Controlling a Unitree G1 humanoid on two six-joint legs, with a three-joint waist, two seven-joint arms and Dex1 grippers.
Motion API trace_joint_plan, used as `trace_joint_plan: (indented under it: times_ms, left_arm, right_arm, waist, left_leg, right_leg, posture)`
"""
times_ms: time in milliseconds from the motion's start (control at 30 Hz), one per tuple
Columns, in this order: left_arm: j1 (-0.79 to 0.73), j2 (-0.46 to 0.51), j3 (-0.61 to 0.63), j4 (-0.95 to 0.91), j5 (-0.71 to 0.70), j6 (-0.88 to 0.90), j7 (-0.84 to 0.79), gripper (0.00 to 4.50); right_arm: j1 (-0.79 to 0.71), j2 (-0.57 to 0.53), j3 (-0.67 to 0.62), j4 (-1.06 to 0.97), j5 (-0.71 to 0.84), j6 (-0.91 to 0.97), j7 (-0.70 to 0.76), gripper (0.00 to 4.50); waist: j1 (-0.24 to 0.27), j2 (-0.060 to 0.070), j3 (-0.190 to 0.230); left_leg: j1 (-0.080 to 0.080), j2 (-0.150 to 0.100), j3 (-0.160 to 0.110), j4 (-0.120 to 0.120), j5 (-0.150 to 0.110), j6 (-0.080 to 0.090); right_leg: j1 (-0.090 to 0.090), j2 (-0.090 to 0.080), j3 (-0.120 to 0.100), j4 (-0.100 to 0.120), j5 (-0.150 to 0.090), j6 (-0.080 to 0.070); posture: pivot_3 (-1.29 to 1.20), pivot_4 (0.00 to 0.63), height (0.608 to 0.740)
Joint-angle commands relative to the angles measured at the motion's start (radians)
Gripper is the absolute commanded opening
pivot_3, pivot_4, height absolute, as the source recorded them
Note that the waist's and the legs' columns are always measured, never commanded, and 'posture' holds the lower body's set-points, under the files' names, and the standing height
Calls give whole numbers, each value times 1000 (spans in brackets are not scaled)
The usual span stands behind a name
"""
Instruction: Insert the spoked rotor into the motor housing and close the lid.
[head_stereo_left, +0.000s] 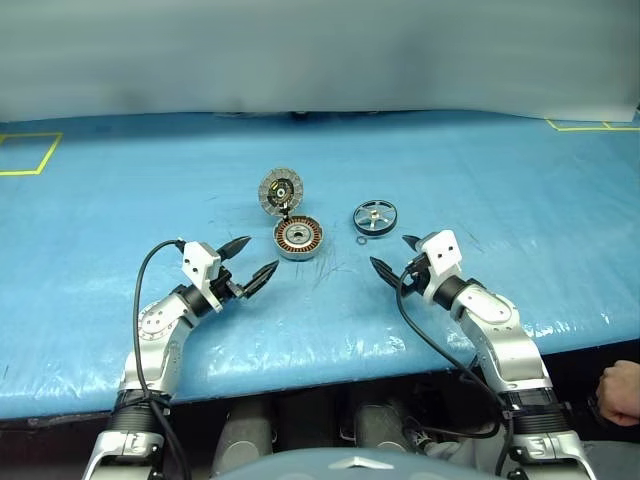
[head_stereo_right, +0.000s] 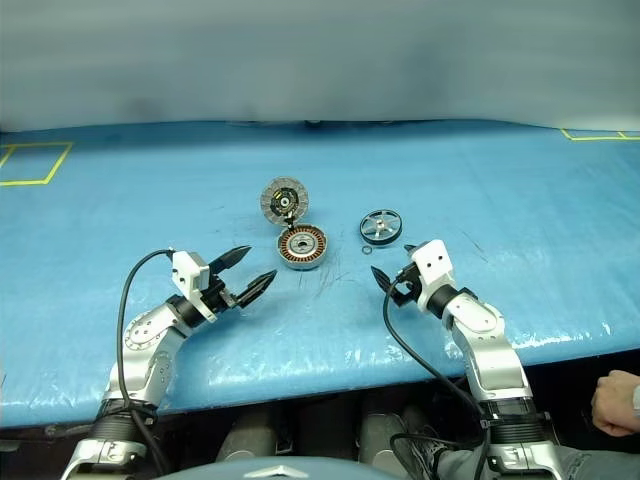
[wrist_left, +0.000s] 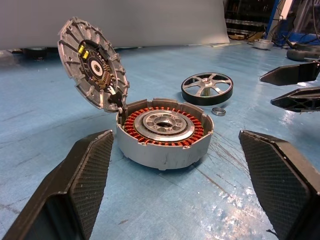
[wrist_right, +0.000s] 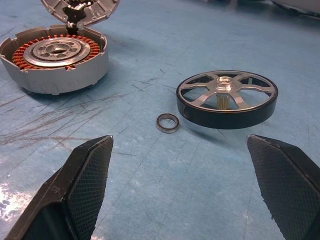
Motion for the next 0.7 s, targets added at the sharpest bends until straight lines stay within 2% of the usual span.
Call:
trace_joint_plan:
  times_ms: [33,700]
  left_arm:
    - [-14,7,6,-6,7,-11,0,4280]
    - [-13,4,2,-2,7,-6,2,4280]
  right_arm:
    - [-9,3,-1,-11,20,-9,20,4450]
    - [-1,10,3,-22,27,-8,48,4450]
  waist:
    - [0,0,0]
    - [0,0,0]
  left_leg:
    - [0,0,0,0,0,0]
    - [0,0,0,0,0,0]
  right_leg:
    - [0,0,0,0,0,0]
    - [0,0,0,0,0,0]
  posture:
    - [0,150,740]
    - [0,150,740]
